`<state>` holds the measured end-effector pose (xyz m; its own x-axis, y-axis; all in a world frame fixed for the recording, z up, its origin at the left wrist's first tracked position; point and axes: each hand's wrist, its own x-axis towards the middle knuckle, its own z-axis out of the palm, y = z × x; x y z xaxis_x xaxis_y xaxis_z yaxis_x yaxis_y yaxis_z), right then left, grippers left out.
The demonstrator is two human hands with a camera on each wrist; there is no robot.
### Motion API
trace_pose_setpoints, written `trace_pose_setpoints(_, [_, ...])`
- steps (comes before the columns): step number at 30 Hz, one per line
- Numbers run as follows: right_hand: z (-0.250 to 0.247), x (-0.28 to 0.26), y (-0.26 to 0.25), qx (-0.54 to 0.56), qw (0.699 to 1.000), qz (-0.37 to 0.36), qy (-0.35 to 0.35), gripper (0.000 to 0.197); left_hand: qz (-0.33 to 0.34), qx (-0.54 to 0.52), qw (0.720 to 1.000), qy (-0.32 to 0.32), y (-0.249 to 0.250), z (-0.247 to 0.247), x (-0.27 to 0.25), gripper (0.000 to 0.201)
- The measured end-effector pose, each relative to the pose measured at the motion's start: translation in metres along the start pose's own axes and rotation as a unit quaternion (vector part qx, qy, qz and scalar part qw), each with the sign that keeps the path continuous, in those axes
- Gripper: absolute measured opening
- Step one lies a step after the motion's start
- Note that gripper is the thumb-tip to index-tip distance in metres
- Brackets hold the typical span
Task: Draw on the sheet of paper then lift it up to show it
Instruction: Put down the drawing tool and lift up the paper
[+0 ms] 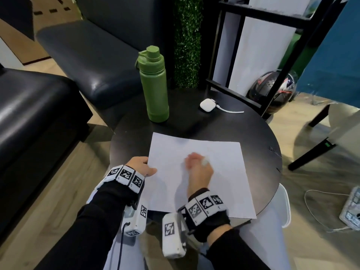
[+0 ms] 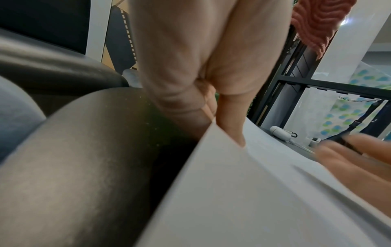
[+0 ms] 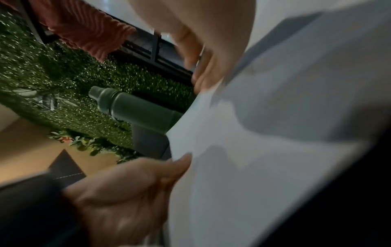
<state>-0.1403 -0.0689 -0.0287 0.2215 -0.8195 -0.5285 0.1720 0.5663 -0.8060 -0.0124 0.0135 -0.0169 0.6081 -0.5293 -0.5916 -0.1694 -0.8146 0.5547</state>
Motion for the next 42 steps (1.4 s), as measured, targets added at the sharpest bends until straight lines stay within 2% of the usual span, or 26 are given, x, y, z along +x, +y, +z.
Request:
trace_pose_setpoints(2, [0.003,-0.011,0.009,-0.020,0.979,0.111,-0.172,0.024,0.007,-0.001,1.000,0.000,0.000,0.000,0.000,0.024])
trace_pose_setpoints(3, [0.002,-0.009,0.011,-0.047,0.972,0.126,-0.194,0.022,0.010,0.003,1.000,0.004,0.001,0.001,-0.001,0.023])
trace_pose_setpoints(4, [0.000,-0.003,0.010,-0.048,0.978,0.117,-0.163,0.020,0.009,0.004,1.000,0.005,0.002,0.001,-0.002,0.021])
trace_pose_setpoints(7, [-0.016,0.026,-0.004,0.029,0.999,0.014,0.028,0.011,0.004,0.015,1.000,0.007,0.008,0.001,-0.007,0.015])
trace_pose_setpoints(9, [-0.034,0.047,-0.018,-0.053,0.993,-0.049,0.092,0.014,0.008,0.009,1.000,0.028,0.010,0.002,-0.007,0.013])
trace_pose_setpoints(10, [-0.043,0.054,-0.024,-0.115,0.986,-0.065,0.101,0.017,0.012,0.010,0.999,0.046,0.011,0.003,-0.007,0.015])
trace_pose_setpoints(12, [-0.053,0.062,-0.037,-0.200,0.974,-0.070,0.076,0.018,0.015,0.021,0.996,0.090,0.012,0.008,-0.009,0.030])
trace_pose_setpoints(14, [-0.053,0.062,-0.048,-0.236,0.971,-0.044,0.012,0.017,0.012,0.010,0.994,0.106,0.013,0.015,-0.012,0.050])
trace_pose_setpoints(16, [-0.044,0.057,-0.051,-0.276,0.958,-0.040,-0.060,0.026,0.030,0.009,0.994,0.105,0.013,0.020,-0.012,0.064])
trace_pose_setpoints(18, [-0.034,0.048,-0.046,-0.366,0.916,-0.085,-0.140,0.023,0.048,0.034,0.993,0.097,0.014,0.023,-0.010,0.064])
trace_pose_setpoints(19, [-0.029,0.043,-0.041,-0.418,0.883,-0.112,-0.183,0.016,0.049,0.046,0.993,0.092,0.014,0.024,-0.009,0.060])
trace_pose_setpoints(20, [-0.026,0.039,-0.037,-0.470,0.844,-0.138,-0.217,0.019,0.046,0.055,0.994,0.085,0.014,0.024,-0.008,0.056])
trace_pose_setpoints(22, [-0.020,0.035,-0.030,-0.562,0.775,-0.175,-0.230,0.031,0.042,0.070,0.994,0.067,0.013,0.026,-0.007,0.055])
trace_pose_setpoints(24, [-0.012,0.032,-0.026,-0.611,0.730,-0.200,-0.233,0.028,0.041,0.079,0.994,0.060,0.013,0.029,-0.007,0.062])
trace_pose_setpoints(27, [-0.001,0.031,-0.024,-0.639,0.697,-0.214,-0.247,0.024,0.042,0.115,0.991,0.059,0.015,0.033,-0.006,0.075])
trace_pose_setpoints(32, [0.006,0.027,-0.022,-0.677,0.640,-0.258,-0.254,0.027,0.041,0.209,0.976,0.045,0.018,0.035,-0.006,0.092])
trace_pose_setpoints(36, [0.005,0.027,-0.019,-0.686,0.625,-0.265,-0.261,0.025,0.044,0.226,0.972,0.043,0.019,0.037,-0.007,0.096])
trace_pose_setpoints(38, [0.004,0.025,-0.023,-0.708,0.588,-0.267,-0.286,0.024,0.045,0.224,0.973,0.040,0.020,0.038,-0.007,0.096])
trace_pose_setpoints(41, [0.003,0.020,-0.030,-0.751,0.505,-0.258,-0.340,0.029,0.041,0.223,0.973,0.035,0.023,0.039,-0.007,0.097])
trace_pose_setpoints(42, [0.006,0.021,-0.032,-0.755,0.496,-0.260,-0.342,0.029,0.041,0.221,0.974,0.035,0.023,0.040,-0.008,0.096])
